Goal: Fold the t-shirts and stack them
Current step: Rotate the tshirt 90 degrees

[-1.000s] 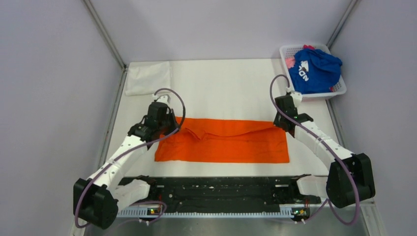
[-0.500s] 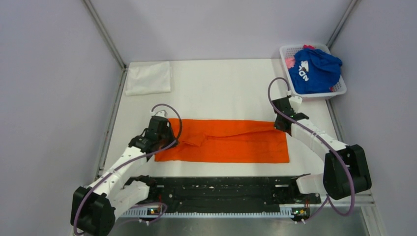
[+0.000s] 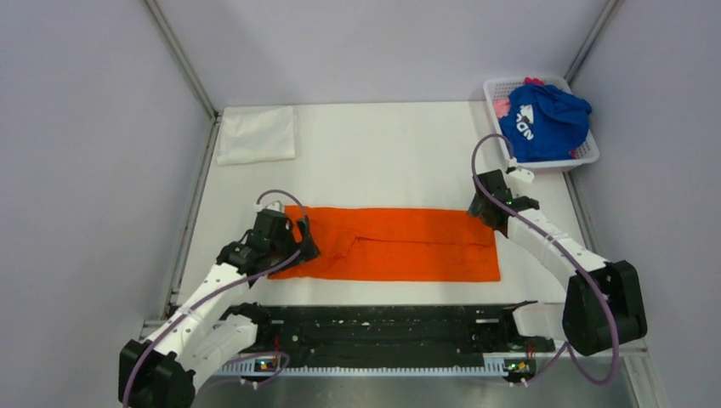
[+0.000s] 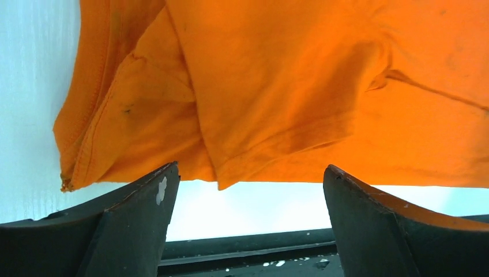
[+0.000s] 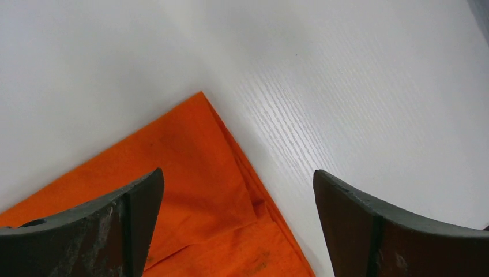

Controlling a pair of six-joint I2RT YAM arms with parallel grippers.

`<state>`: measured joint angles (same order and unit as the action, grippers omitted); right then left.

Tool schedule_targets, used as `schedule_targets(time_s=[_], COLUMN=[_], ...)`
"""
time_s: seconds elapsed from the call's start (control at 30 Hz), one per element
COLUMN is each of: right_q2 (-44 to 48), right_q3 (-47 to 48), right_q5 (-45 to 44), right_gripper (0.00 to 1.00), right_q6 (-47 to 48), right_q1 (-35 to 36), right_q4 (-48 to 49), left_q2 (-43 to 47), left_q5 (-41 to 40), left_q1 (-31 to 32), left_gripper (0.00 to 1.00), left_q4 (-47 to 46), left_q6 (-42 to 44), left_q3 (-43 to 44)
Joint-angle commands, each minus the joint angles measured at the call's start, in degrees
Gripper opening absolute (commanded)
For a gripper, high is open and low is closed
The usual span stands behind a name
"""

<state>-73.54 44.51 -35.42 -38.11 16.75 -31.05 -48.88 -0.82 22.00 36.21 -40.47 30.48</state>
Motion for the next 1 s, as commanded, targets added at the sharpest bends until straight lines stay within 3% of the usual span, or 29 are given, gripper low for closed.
schedule_targets(time_s=[0.0, 0.23, 0.37, 0.53, 0.77, 0.83, 0.97], right_q2=[6.5, 9.6, 4.7, -0.2, 0.9, 1.5, 3.0], right_q3=[-0.3, -11.4, -12.7, -12.8, -18.1, -19.8, -21.6], right_q5=[4.7, 39.0, 42.5, 38.4, 35.6, 35.6, 39.7], right_gripper=[0.99, 0.99, 0.99, 0.99, 0.99, 0.99, 0.99], right_q6=[0.6, 4.9, 4.6, 4.5, 0.5, -0.6, -1.8], right_q1=[0.5, 0.6, 1.3, 4.0, 11.8, 14.5, 20.8], right_q4=[3.1, 29.3, 33.9, 31.7, 28.1, 26.5, 26.5], left_q2=[1.0, -14.6, -26.5, -38.8, -62.5, -70.7, -86.8], left_q5=[2.5, 14.6, 17.5, 13.6, 15.4, 12.8, 21.6], left_q1=[0.4, 0.4, 0.1, -1.3, -1.5, -1.4, -0.2], left_gripper=[0.99, 0.99, 0.99, 0.99, 0.99, 0.99, 0.99], left_q4=[-2.4, -20.4, -29.6, -28.6, -26.7, -24.3, -27.8], left_q6=[0.6, -3.3, -7.9, -7.7, -8.1, -7.6, -5.1], left_q3=[6.0, 7.2, 6.7, 13.3, 38.3, 49.9, 73.8])
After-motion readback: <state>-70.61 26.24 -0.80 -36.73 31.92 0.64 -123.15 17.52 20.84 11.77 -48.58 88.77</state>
